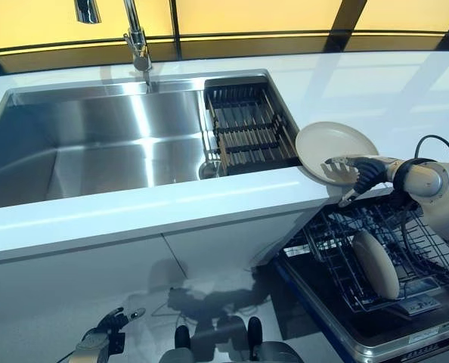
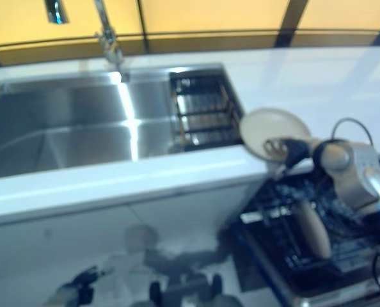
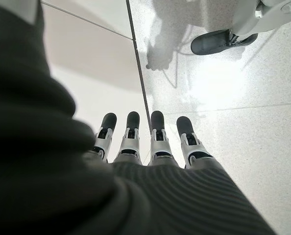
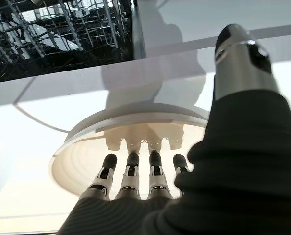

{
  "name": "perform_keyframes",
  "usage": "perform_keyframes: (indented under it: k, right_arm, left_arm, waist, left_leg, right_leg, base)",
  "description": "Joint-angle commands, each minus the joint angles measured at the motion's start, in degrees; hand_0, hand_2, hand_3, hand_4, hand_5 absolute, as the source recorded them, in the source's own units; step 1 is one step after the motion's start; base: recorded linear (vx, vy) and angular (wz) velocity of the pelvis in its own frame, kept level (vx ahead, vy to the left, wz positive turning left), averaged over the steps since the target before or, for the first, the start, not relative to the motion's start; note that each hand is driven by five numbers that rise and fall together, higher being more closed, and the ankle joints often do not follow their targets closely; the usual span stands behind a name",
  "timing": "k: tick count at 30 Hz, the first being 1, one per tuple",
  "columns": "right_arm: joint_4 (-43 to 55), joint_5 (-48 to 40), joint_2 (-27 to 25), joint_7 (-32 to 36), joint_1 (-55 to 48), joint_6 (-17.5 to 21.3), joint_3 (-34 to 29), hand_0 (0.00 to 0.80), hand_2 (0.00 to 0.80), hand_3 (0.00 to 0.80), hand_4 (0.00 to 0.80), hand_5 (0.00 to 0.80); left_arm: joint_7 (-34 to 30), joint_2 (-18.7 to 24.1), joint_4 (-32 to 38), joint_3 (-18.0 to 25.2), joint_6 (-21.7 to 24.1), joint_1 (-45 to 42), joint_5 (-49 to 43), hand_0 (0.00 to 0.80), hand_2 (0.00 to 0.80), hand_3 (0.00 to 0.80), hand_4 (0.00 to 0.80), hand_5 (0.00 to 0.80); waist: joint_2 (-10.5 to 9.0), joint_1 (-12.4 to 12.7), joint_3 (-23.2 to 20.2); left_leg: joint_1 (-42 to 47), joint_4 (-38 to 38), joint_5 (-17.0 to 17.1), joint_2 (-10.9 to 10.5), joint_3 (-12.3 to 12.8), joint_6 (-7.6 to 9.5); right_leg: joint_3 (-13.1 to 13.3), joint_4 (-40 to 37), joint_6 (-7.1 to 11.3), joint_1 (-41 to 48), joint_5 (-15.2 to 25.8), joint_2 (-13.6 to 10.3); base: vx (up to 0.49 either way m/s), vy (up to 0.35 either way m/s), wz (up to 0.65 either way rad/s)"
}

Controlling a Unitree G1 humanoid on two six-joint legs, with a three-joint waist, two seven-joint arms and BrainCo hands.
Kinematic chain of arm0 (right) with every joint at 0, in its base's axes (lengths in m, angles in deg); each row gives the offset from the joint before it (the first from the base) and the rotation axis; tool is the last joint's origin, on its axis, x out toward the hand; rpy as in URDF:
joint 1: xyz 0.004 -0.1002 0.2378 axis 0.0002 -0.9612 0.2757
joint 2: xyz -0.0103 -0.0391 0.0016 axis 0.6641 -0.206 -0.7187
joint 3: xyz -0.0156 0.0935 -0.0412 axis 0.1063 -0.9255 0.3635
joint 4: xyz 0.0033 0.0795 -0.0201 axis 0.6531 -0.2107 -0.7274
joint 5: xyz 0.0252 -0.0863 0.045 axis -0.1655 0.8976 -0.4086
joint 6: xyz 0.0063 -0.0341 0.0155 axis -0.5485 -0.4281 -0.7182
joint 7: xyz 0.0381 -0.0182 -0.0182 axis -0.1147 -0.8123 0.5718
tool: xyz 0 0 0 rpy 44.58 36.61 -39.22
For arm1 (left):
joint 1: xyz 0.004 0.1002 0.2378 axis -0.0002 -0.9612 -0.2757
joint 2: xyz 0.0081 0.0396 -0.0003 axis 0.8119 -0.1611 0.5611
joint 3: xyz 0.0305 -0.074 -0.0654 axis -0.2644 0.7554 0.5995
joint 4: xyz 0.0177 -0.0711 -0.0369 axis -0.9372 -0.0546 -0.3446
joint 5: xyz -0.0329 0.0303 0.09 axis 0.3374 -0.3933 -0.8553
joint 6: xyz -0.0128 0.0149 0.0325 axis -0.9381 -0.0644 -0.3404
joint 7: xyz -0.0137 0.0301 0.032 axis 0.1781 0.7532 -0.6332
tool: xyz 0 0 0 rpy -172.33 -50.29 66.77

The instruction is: Take plates into dishwasher

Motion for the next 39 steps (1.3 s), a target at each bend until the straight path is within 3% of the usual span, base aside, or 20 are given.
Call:
perform_keyframes:
  k: [1,2,3,25,33,39]
  right_arm:
    - [-2.47,1.56,0.57,2.38,3.15,-1.08,4.94,0.339,0.339,0.339,0.339,0.339]
    - [-2.98,1.62,0.68,2.1,3.22,-0.98,5.02,0.486,0.486,0.486,0.486,0.486]
    - [-3.36,1.79,0.83,1.77,3.32,-0.97,5.07,0.8,0.8,0.8,0.8,0.8]
    - [-3.66,7.12,-2.69,-14.24,5.7,0.48,2.3,0.8,0.8,0.8,0.8,0.8]
    - [-4.15,-7.02,-5.31,-19.21,7.24,-2.76,-1.6,0.8,0.8,0.8,0.8,0.8]
    - [-7.03,-17.56,-4.24,-20.87,9.58,-4.32,-2.71,0.8,0.8,0.8,0.8,0.8]
  left_arm:
    - [0.44,2.88,-0.96,-0.77,0.36,3.49,1.85,0.0,0.0,0.0,0.0,0.0]
    - [0.29,3.03,-0.91,-0.74,0.29,3.53,1.92,0.0,0.0,0.0,0.0,0.0]
    - [0.24,3.01,-0.74,-0.72,0.19,3.5,1.79,0.0,0.0,0.0,0.0,0.0]
    - [0.17,2.39,-0.26,-1.45,0.49,3.96,1.73,0.0,0.0,0.0,0.0,0.0]
    - [0.17,2.07,-0.86,-1.63,1.32,3.4,1.57,0.0,0.0,0.0,0.0,0.0]
    - [-0.04,2.13,-1.53,-2.3,1.85,3.59,1.41,0.0,0.0,0.0,0.0,0.0]
  waist:
    - [-0.76,1.95,0.29]
    - [-0.73,1.97,0.29]
    - [-0.73,2.02,0.27]
    - [-0.47,1.33,-1.15]
    - [-0.96,0.82,-2.33]
    - [-1.26,0.8,-2.87]
  left_leg:
    - [1.84,0.17,-3.14,-1.16,-1.36,1.69]
    - [1.85,0.12,-3.11,-1.17,-1.35,1.69]
    - [1.8,0.13,-3.07,-1.17,-1.36,1.68]
    - [2.2,0.15,-3.51,-1.16,-0.79,1.82]
    - [2.92,0.22,-3.97,-1.2,-0.71,1.85]
    - [3.22,0.31,-4.17,-1.19,-0.74,1.84]
  right_leg:
    - [-2.59,0.28,4.58,1.09,-0.25,-2.62]
    - [-2.59,0.28,4.58,1.08,-0.23,-2.62]
    - [-2.59,0.28,4.57,1.07,-0.24,-2.62]
    - [-1.73,0.28,4.62,1.15,-0.62,-2.27]
    - [-1.08,0.28,4.55,1.59,-0.85,-1.97]
    - [-0.92,0.28,4.43,1.84,-0.95,-1.89]
  base:
    - [0.0,0.0,0.0]
    - [0.0,0.0,0.0]
    - [0.0,0.0,0.0]
    - [0.0,0.0,0.0]
    - [0.008,0.002,0.0]
    - [0.005,0.0,0.0]
